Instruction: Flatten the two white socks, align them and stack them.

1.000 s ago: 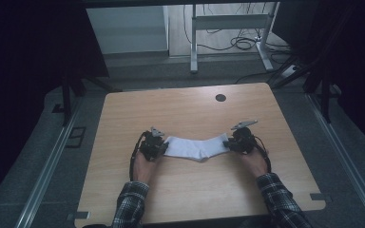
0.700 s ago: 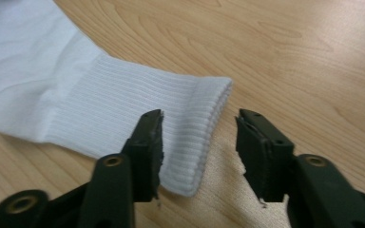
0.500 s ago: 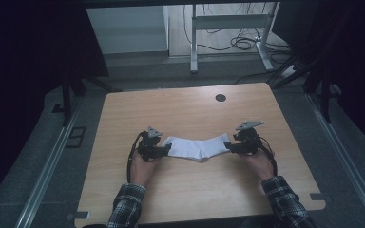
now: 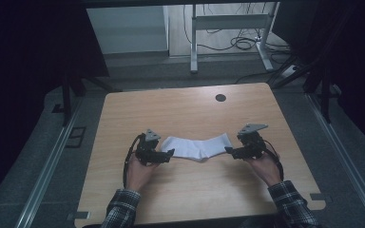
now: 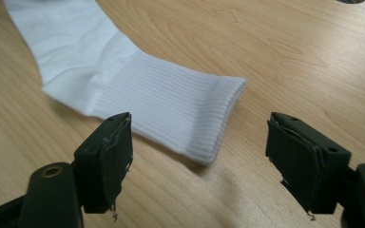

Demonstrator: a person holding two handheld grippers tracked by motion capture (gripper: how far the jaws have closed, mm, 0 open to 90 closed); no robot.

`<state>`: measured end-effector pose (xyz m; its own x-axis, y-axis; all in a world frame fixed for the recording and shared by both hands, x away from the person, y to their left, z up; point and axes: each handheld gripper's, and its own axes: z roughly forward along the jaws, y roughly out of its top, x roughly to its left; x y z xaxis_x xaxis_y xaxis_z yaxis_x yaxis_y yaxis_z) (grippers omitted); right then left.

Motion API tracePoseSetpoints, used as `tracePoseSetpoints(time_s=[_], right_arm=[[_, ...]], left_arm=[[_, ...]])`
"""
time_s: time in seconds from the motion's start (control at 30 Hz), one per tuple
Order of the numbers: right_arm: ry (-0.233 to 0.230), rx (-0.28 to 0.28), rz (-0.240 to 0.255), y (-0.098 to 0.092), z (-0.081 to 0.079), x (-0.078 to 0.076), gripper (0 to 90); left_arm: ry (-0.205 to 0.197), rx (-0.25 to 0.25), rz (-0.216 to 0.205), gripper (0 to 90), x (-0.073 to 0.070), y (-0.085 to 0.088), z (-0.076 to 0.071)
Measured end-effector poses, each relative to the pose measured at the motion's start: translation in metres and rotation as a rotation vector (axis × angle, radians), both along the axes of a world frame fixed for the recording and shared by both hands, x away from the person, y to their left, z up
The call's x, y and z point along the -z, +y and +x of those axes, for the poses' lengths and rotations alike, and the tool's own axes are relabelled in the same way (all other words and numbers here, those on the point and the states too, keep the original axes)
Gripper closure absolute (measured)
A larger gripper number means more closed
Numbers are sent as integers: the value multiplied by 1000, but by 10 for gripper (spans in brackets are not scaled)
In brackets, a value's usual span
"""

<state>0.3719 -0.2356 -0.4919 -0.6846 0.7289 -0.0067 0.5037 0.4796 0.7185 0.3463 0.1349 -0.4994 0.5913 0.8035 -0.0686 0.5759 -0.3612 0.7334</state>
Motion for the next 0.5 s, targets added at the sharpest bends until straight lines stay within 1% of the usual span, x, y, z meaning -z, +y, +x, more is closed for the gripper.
tracePoseSetpoints(time_s=[0.13,0.23,0.43,0.5], right_arm=[[-6,-5,-12,0,-5,-3,176],[-12,-9,-13,-1,-8,-6,149],[-14,-18,-6,-2,-16,-11,110],[-15,-23,-5,-2,-18,-12,105]], left_arm=[[-3,5,-6,136,-4,2,-7],[-8,6,-11,134,-7,4,-11],[-18,10,4,127,-13,7,-21],[-19,11,2,124,-14,7,-24]])
